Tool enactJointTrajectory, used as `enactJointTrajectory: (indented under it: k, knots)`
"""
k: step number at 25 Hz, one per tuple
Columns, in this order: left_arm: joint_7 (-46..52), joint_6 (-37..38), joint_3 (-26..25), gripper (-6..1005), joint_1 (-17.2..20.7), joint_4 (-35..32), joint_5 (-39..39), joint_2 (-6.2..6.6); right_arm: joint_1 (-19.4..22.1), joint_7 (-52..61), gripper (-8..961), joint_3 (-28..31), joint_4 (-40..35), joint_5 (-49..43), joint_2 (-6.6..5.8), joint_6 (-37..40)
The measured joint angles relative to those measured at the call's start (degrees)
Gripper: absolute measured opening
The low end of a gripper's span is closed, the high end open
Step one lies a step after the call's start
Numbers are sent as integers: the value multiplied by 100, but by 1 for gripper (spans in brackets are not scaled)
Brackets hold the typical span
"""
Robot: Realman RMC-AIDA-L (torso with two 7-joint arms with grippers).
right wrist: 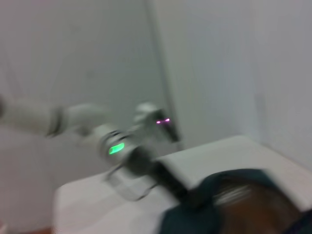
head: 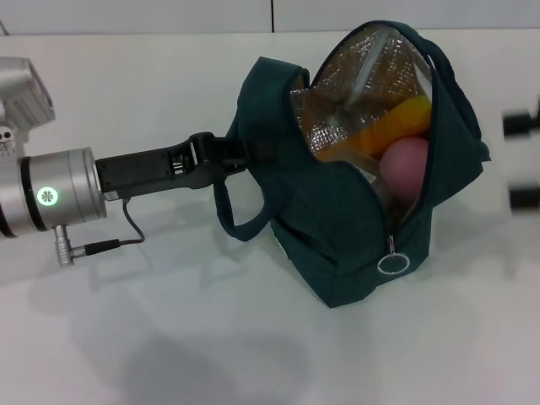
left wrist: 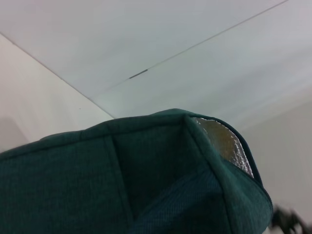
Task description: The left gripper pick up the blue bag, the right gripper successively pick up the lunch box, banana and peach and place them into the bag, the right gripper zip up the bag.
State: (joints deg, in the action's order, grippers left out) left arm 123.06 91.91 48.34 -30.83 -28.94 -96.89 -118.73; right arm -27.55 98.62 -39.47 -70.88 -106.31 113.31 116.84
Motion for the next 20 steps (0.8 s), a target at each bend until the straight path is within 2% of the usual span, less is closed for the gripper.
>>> enactJointTrajectory:
  k: [3, 8, 13, 20]
  knots:
    - [6, 1, 0, 64, 12, 3, 11, 0, 376, -700, 873, 23, -42, -4, 132, 356]
    - [10, 12, 0, 64, 16, 3, 17, -17, 635, -1434, 873, -78, 596, -348, 181, 448]
    - [-1, 23, -6, 64, 16, -10, 35, -25, 570, -2259, 866, -82, 1942, -797, 171, -297]
    - [5, 27, -9, 65, -6, -28, 43, -27, 279, -2963, 856, -132, 3219, -921, 190, -1094]
